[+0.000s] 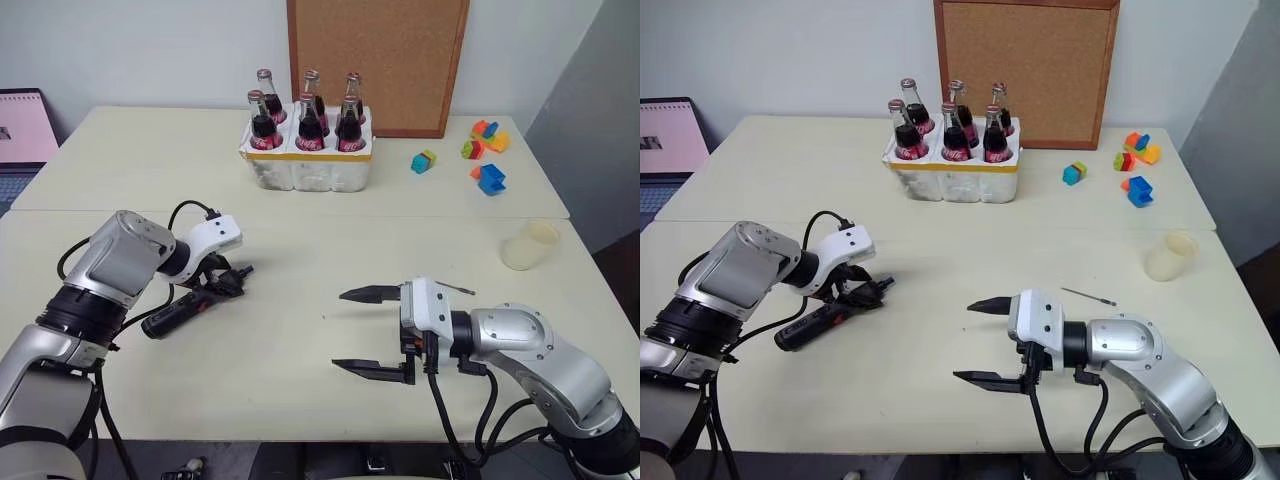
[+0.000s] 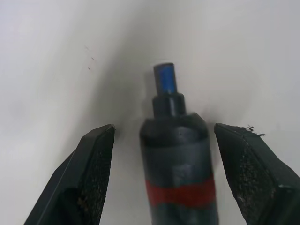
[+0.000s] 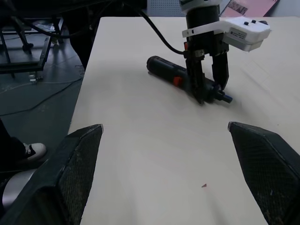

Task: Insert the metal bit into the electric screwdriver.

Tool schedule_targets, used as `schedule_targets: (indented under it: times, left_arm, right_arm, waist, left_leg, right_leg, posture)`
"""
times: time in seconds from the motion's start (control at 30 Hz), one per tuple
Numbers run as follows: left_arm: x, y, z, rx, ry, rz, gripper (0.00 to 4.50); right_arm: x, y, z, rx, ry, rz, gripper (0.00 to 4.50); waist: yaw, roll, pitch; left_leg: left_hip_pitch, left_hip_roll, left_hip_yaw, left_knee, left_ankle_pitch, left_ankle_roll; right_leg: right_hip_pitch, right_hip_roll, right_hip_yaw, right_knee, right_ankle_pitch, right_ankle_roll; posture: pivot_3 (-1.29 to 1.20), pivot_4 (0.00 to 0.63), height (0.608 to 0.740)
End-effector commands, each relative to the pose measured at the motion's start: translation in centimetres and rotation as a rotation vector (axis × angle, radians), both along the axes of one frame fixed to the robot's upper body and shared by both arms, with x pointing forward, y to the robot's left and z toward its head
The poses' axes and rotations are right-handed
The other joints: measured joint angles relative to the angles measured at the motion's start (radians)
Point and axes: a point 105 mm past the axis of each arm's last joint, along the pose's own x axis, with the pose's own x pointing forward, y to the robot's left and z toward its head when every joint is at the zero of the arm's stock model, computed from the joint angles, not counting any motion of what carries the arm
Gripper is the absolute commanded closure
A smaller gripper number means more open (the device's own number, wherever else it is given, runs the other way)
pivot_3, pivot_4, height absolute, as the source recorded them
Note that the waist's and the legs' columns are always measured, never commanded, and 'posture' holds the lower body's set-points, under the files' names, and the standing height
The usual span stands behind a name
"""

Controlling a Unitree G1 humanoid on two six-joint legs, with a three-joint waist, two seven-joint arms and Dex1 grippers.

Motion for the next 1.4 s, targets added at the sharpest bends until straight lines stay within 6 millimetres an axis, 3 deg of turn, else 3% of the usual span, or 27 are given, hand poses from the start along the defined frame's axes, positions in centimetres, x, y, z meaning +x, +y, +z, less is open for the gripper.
schedule_targets:
  times: [0.03,0.27,0.6,0.8,1.03,1.13,1.23,1.33,1.4]
  left_arm:
    - [0.4,-0.3,0.6,0.028,-0.01,-0.048,1.0]
    - [0.0,0.3,-0.1,0.069,0.034,-0.084,1.0]
    - [-0.5,-0.1,-1.2,0.065,0.061,-0.103,2.71]
    - [-0.2,-0.6,-0.3,0.025,0.014,-0.094,2.82]
    - [1.4,-4.7,6.0,-0.226,-0.2,-0.085,2.83]
    - [2.3,-8.1,8.1,-0.346,-0.304,-0.1,2.83]
    - [3.1,-12.1,11.6,-0.615,-0.471,-0.116,2.83]
    - [2.6,-14.9,12.5,-0.771,-0.591,-0.172,2.84]
    - [2.9,-15.8,12.3,-0.878,-0.63,-0.115,2.84]
  right_arm:
    - [-0.5,0.1,1.0,0.015,-0.039,0.016,0.0]
    - [-0.5,0.3,0.9,0.015,-0.039,0.011,0.0]
    - [-0.4,0.3,0.9,0.012,-0.044,0.004,0.0]
    - [-0.6,0.1,1.0,0.015,-0.043,0.001,0.0]
    - [-0.8,-1.7,2.5,0.026,-0.021,-0.024,0.0]
    - [-0.5,-3.3,3.4,0.027,-0.017,-0.067,0.0]
    - [0.6,-4.4,4.5,0.031,-0.051,-0.156,0.0]
    - [1.4,-5.4,5.8,0.041,-0.075,-0.215,0.0]
    - [2.0,-5.9,6.3,0.03,-0.093,-0.254,0.0]
  waist:
    - [0.0,0.0,0.0]
    - [0.0,0.0,0.0]
    - [-0.001,0.0,0.0]
    - [-0.002,0.0,0.0]
    - [0.006,0.0,0.0]
    - [0.021,0.0,0.0]
    - [0.026,0.0,0.0]
    - [0.023,0.0,0.0]
    - [0.02,0.0,0.0]
  left_leg:
    - [0.0,0.0,0.0,0.0,0.0,0.0]
    - [0.0,0.0,0.0,0.0,0.0,0.0]
    - [0.002,0.0,0.0,0.0,0.0,0.0]
    - [0.005,0.0,0.001,0.0,0.0,0.0]
    - [0.002,0.0,0.0,0.001,0.0,0.0]
    - [-0.001,0.0,-0.001,0.002,0.0,0.0]
    - [-0.003,0.0,-0.001,0.003,0.0,0.0]
    - [-0.006,0.001,-0.001,0.005,0.0,0.0]
    - [-0.006,0.0,0.0,0.005,0.0,0.0]
  right_leg:
    - [0.0,0.0,0.0,0.0,0.0,0.0]
    - [0.0,0.0,0.0,0.0,0.0,0.0]
    - [0.001,0.001,0.0,0.001,0.0,0.0]
    - [0.002,0.001,0.001,0.004,0.0,0.0]
    - [0.001,0.001,0.0,0.003,0.0,0.0]
    - [0.0,0.0,-0.001,0.002,0.0,0.001]
    - [0.001,-0.002,-0.001,-0.002,0.002,0.003]
    - [0.0,-0.004,0.0,-0.003,0.003,0.004]
    - [-0.001,-0.005,0.002,-0.003,0.005,0.002]
  posture:
    - [0.0,0.15,0.74]
    - [0.0,0.15,0.74]
    - [0.0,0.15,0.74]
    - [0.0,0.15,0.74]
    - [0.0,0.15,0.74]
    - [0.0,0.15,0.74]
    - [0.0,0.15,0.74]
    - [0.0,0.15,0.74]
    - [0.0,0.15,0.74]
